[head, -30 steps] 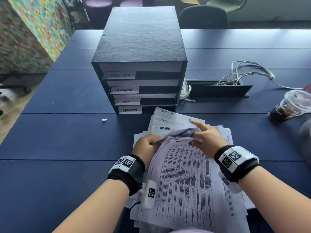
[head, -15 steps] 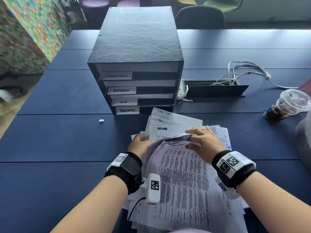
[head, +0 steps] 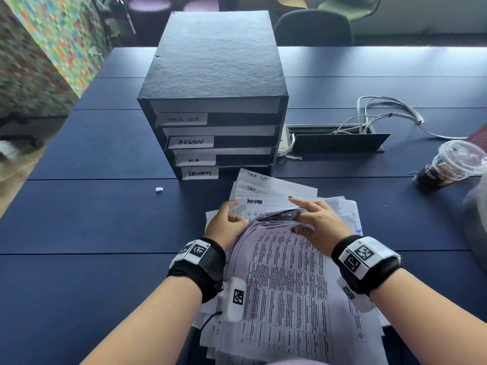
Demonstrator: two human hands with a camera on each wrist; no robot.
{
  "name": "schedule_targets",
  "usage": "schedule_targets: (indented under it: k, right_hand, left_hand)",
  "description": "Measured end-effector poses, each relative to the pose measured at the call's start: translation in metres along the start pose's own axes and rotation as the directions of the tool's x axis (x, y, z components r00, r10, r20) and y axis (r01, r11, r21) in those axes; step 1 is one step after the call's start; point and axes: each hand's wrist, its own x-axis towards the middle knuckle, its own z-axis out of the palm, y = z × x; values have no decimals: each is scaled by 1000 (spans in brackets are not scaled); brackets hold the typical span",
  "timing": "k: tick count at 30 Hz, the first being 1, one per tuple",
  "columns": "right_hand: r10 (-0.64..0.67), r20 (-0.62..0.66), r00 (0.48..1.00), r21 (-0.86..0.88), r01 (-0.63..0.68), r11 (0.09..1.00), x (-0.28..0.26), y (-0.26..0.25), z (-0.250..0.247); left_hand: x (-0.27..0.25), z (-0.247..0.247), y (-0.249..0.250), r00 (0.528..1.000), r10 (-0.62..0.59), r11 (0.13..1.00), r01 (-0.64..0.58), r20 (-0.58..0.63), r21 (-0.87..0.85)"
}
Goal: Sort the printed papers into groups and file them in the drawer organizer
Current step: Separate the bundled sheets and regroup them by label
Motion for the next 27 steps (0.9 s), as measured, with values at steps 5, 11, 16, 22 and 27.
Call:
schedule_targets:
  k: [5, 11, 16, 22, 27]
  right_hand:
    - [-1, -6, 1000, 3, 1, 1000, -1, -1, 1]
    - [4, -5, 1000, 9, -4, 1000, -1, -1, 1]
    - [16, 11, 1000, 9, -16, 1000, -1, -2, 0]
    - [18, 30, 999, -24, -17, 1000, 1, -5, -5]
    - [12, 40, 999, -23, -11, 1000, 1, -3, -4]
  left_hand:
    - [5, -1, -4, 995, -94, 995, 95, -20, 22]
    - [5, -2, -7, 997, -2, 999, 0, -79, -33]
    - [-3, -1, -4, 992, 94, 992, -101, -86, -79]
    - [-14, -1, 1, 977, 215, 975, -215, 3, -62]
    - [-13, 1, -1, 975, 206, 978, -207, 82, 3]
